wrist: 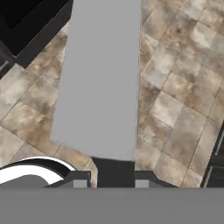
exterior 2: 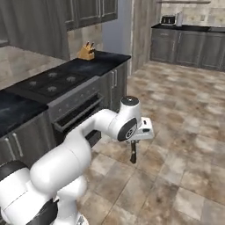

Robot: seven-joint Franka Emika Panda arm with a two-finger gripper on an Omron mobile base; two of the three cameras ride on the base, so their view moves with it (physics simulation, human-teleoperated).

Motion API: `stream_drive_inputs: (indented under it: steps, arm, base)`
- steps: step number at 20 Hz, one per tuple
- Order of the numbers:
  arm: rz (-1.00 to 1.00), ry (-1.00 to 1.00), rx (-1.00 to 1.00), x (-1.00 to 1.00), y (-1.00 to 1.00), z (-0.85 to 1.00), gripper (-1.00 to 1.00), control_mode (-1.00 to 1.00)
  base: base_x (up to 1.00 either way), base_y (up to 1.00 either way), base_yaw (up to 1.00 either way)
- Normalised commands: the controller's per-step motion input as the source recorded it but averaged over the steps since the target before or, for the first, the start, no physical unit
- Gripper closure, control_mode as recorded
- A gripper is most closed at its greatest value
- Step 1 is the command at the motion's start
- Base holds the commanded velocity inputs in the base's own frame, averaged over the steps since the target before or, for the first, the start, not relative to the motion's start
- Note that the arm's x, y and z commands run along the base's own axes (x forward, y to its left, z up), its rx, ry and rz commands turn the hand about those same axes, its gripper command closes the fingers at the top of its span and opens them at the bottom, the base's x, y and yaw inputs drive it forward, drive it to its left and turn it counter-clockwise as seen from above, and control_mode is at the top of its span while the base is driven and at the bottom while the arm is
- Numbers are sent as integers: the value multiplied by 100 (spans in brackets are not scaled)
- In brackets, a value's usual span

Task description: Move the cutting board and knife to the sink. Then move spray from the cabinet to the counter.

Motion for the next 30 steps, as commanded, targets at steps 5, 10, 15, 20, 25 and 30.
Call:
stream_drive_inputs:
  steps: [5,10,15,20,25,30]
  arm:
    - [0,0,0,0,0,0,100,100]
    - [0,0,0,0,0,0,100,100]
    - [0,0,0,0,0,0,100,100]
    - [0,0,0,0,0,0,100,100]
    - [0,0,0,0,0,0,100,100]
    - [0,0,0,0,0,0,100,100]
  base:
    - [10,7,-86]
    - [60,22,-46]
    - [90,18,-7]
    - [92,13,-1]
    - [93,13,0]
    - [90,8,0]
